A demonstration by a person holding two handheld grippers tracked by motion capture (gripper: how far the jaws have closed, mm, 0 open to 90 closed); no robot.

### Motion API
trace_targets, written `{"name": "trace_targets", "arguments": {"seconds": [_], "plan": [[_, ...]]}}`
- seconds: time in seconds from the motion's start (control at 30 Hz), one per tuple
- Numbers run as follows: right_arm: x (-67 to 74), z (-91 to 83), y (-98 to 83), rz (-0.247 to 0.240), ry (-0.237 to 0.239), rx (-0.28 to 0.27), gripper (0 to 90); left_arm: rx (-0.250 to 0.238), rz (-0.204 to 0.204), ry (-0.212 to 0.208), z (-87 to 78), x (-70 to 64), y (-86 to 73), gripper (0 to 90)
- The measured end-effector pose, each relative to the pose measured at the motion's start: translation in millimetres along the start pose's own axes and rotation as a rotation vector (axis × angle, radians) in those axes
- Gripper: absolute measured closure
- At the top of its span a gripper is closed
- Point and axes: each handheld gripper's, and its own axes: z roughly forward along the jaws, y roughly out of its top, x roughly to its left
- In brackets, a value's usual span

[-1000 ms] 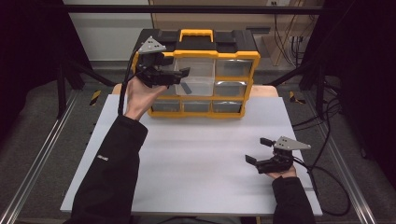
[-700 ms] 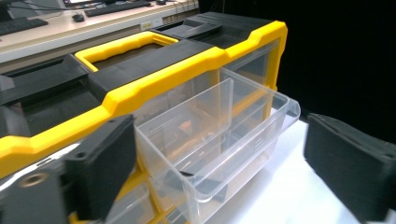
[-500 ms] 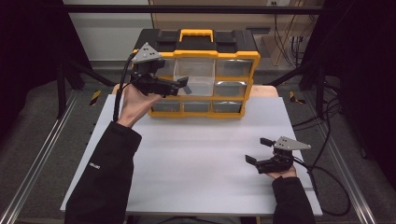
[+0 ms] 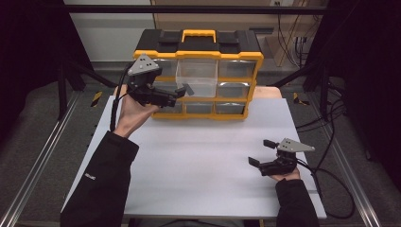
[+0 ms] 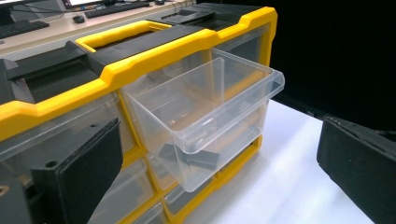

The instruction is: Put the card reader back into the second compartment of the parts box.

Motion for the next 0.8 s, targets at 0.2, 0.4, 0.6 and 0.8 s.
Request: {"name": "trace_targets", "arguments": {"seconds": [0.2,0.4,0.6,0.8], "plan": [[0.0,0.6,-0.2,0.002,0.0,0.0,0.1,-0.008,0.002,-0.004,-4.6,-2.9,-7.0,0.0],[-0.1,1.1,-0.6,0.001,-0.001,0.005,0.1,-0.008,0.012,-0.02,-6.6,-6.1,-12.6,0.0],[-0.1,1.6,-0.8,0.004,0.0,0.007,0.1,-0.008,0.011,-0.033,-7.4,-8.9,-19.0,0.0],[-0.2,1.3,-0.7,0.004,-0.001,0.005,0.1,-0.001,0.007,-0.037,-5.6,-10.7,-26.2,0.0]]}}
